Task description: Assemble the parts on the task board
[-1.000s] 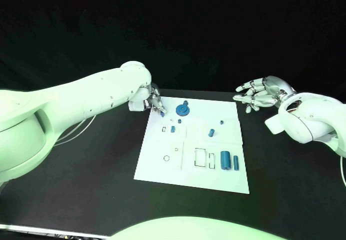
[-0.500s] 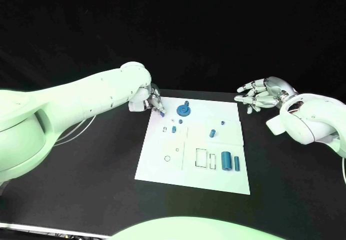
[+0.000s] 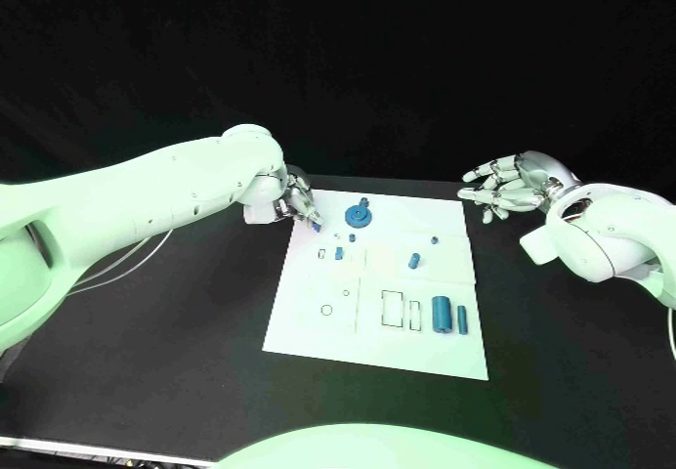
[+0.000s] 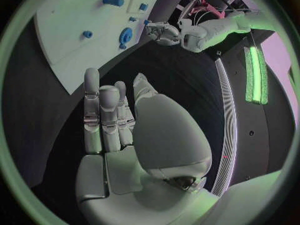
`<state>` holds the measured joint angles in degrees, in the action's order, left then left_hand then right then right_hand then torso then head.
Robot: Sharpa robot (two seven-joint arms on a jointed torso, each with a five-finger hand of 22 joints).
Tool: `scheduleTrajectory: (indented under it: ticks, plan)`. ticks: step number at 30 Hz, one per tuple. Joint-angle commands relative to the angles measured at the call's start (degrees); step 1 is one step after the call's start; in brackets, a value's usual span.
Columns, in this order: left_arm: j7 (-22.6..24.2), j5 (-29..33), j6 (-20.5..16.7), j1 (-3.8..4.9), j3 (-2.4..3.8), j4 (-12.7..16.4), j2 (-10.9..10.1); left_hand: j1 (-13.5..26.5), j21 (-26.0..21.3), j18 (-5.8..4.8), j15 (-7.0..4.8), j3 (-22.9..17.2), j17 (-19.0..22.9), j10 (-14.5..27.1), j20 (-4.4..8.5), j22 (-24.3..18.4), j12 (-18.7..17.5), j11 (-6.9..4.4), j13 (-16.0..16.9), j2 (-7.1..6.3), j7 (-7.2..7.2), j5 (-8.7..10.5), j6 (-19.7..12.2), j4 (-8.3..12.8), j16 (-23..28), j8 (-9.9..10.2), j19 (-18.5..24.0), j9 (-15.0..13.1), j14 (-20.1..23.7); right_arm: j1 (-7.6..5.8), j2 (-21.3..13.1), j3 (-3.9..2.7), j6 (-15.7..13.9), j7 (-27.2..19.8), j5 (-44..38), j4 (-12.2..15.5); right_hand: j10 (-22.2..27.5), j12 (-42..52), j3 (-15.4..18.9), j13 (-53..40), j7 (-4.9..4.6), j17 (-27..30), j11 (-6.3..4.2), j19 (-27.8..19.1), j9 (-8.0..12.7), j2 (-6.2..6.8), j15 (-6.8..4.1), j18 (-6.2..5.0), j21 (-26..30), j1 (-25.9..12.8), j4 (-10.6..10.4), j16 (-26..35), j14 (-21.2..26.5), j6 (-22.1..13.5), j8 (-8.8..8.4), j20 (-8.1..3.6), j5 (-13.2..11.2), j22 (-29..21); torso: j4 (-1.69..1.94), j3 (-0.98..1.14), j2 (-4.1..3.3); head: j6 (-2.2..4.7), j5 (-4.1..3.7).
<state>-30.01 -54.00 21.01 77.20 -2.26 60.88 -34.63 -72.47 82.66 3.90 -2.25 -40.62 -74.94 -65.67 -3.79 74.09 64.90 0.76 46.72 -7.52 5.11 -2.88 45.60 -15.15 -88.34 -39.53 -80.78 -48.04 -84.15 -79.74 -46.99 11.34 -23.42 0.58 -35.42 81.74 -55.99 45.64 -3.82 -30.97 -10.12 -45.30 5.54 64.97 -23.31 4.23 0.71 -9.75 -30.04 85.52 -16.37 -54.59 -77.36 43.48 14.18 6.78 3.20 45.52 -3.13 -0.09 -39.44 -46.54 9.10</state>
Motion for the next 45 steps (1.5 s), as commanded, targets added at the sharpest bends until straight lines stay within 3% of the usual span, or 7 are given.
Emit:
scheduleTrajectory:
  ticks: [1,8,13,27,36,45]
  plan:
    - [1.54,1.97,-2.75,0.02,0.11,2.76,-1.26,0.81,0.32,-0.55,-0.42,-9.34,-13.41,-0.54,0.05,0.20,0.32,-0.01,0.17,0.04,-0.04,-0.39,0.27,8.94,-0.28,-0.42,-0.57,-0.05,-5.17,0.16,0.00,0.03,0.25,-0.70,0.16,-0.01,0.03,-0.18,0.21,0.07,-0.17,0.19,-0.27,0.44,0.10,-0.15,-0.03,-0.70,0.29,0.33,0.07,0.24,0.21,-0.18,0.24,-0.10,-0.12,-0.07,-0.01,0.04,-0.05,0.06,-0.04]
    - [5.01,-5.93,-6.01,-0.42,0.16,9.78,-4.89,1.46,0.31,-0.53,-0.56,-10.37,-13.64,-1.19,0.16,0.14,0.62,-0.17,0.67,-0.54,-0.20,-0.40,0.65,9.60,-0.47,-0.55,-0.58,-0.22,-5.29,0.36,-0.24,0.07,-0.22,-0.93,0.41,-0.01,0.06,-0.20,0.23,0.13,-0.18,0.60,-0.26,0.45,0.10,-0.15,-0.02,-0.69,0.35,0.29,0.06,0.62,0.34,-0.19,0.26,-0.10,-0.12,-0.12,-0.08,-0.06,-0.15,0.13,-0.05]
    - [5.89,-8.44,-6.00,-0.78,0.16,11.88,-5.88,1.62,0.30,-0.52,-0.60,-10.68,-13.71,-1.41,0.20,0.13,0.70,-0.22,0.81,-0.66,-0.25,-0.39,0.80,9.72,-0.53,-0.56,-0.57,-0.24,-5.32,0.41,-0.29,0.09,-0.30,-1.00,0.48,-0.01,0.08,-0.24,0.24,0.20,-0.18,1.15,-0.26,0.45,0.11,-0.15,-0.01,-0.69,0.45,0.30,0.06,1.16,0.54,-0.18,0.28,-0.09,-0.12,-0.19,0.01,0.01,-0.14,0.09,0.12]
    - [5.94,-10.52,-3.21,-1.74,0.07,13.16,-6.31,2.01,0.31,-0.53,-0.72,-11.44,-13.84,-1.99,0.31,0.18,0.98,-0.35,1.34,-1.12,-0.38,-0.50,1.14,10.11,-0.64,-0.58,-0.62,-0.30,-5.38,0.50,-0.33,0.10,-0.25,-1.04,0.54,0.09,0.11,-0.29,0.25,0.31,-0.18,1.49,-0.26,0.45,0.12,-0.16,-0.01,-0.69,0.60,0.30,0.07,1.59,0.69,-0.19,0.32,-0.09,-0.12,-0.29,-0.14,-0.02,-0.21,-0.39,0.40]
    - [5.71,-9.96,1.13,-2.16,-0.02,13.40,-6.19,2.14,0.37,-0.56,-0.76,-11.70,-13.95,-2.30,0.34,0.32,1.18,-0.40,1.69,-1.30,-0.43,-0.55,1.29,10.28,-0.73,-0.59,-0.70,-0.33,-5.42,0.51,-0.52,0.10,-0.15,-1.01,0.54,0.17,0.11,-0.29,0.25,0.31,-0.18,1.49,-0.26,0.45,0.12,-0.16,-0.01,-0.69,0.60,0.30,0.07,1.59,0.69,-0.19,0.32,-0.09,-0.12,-0.29,-0.11,-0.05,-0.20,-0.84,0.11]
    - [4.70,-9.03,0.84,-2.28,-0.06,13.63,-6.37,2.24,0.42,-0.59,-0.77,-11.84,-13.98,-2.50,0.36,0.44,1.34,-0.42,1.98,-1.38,-0.45,-0.59,1.37,10.34,-0.76,-0.60,-0.77,-0.35,-5.44,0.52,-0.67,0.10,-0.09,-1.01,0.55,0.19,0.11,-0.33,0.25,0.42,-0.18,1.57,-0.25,0.47,0.13,-0.18,-0.01,-0.70,0.72,0.30,0.07,1.78,0.73,-0.20,0.35,-0.09,-0.12,-0.38,-0.09,-0.05,-0.12,-0.98,0.20]
